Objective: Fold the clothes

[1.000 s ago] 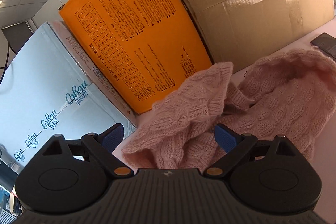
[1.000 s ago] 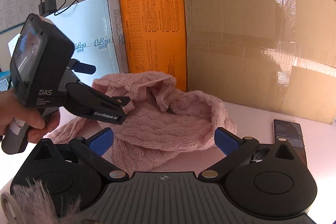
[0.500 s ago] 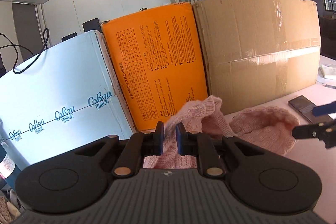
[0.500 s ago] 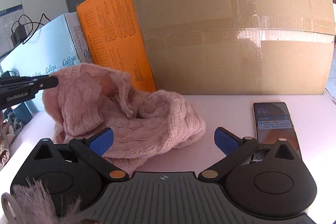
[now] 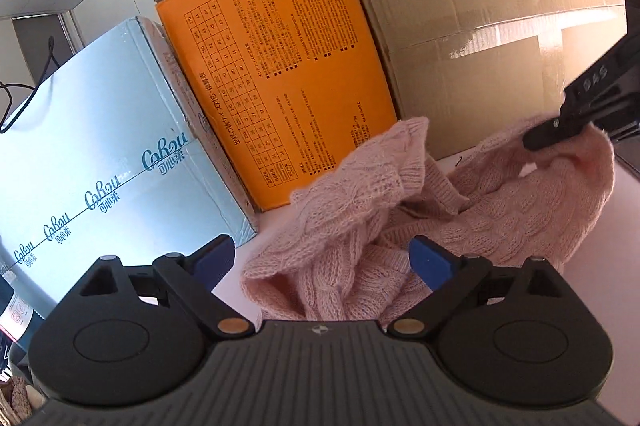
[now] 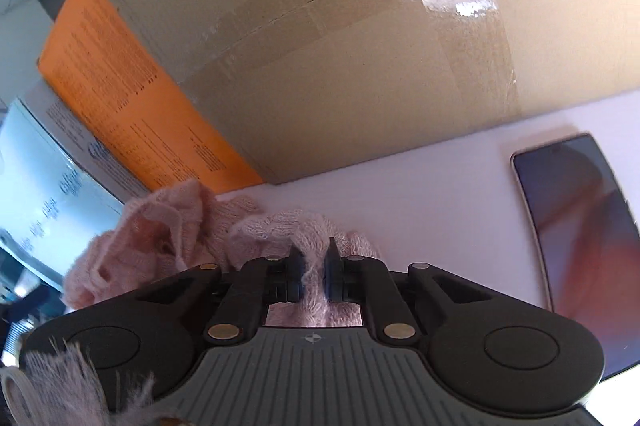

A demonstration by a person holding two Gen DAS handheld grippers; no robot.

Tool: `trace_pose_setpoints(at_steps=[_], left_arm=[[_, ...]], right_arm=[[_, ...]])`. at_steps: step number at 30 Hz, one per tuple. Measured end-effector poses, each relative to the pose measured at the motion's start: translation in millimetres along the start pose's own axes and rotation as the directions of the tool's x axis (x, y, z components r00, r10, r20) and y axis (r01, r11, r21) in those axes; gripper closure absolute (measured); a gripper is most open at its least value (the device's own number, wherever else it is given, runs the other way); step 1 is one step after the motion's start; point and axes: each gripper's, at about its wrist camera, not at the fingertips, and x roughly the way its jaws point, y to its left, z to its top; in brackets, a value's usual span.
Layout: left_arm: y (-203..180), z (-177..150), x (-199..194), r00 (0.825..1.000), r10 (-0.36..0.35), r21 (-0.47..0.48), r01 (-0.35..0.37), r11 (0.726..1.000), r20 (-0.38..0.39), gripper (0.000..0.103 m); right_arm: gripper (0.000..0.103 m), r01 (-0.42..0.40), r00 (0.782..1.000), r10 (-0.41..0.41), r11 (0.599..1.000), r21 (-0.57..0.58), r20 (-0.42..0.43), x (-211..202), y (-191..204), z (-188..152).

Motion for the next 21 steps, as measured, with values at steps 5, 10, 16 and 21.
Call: trace_pose_setpoints(at_steps=[5,10,16,21], left_arm=[[0.4,7.8,10.9,1.0,-0.007,-0.025,0.007,1.0,-0.008,0.012],[5.4,9.2,8.7,0.999,-0.039,-0.048,0.039,0.998,-0.005,0.054],[34.0,-0.5,-12.7,1.0,-0.009,-0.125,0.01,0.992,0.001,0.085],[67.2,-22.7,-19.7,0.996,0.066,-0.193,-0.078,0.978,-0.065,0.085]], right_arm=[[0.095,-0.561,0.826,0.544,0.765,0.317,0.147,-47.3,-26.1,2.9],[0.058,-0.746,0.629,0.777,0.61,0.268,-0.017,-103.5,-7.1,-12.3],[0.009,-0.663,0.705,0.68,0.733,0.151,-0.2,-157.6,-7.5,-38.3],[0.009,-0.372,0.918,0.38,0.924,0.085,-0.11,-156.2,-26.8,-46.6]])
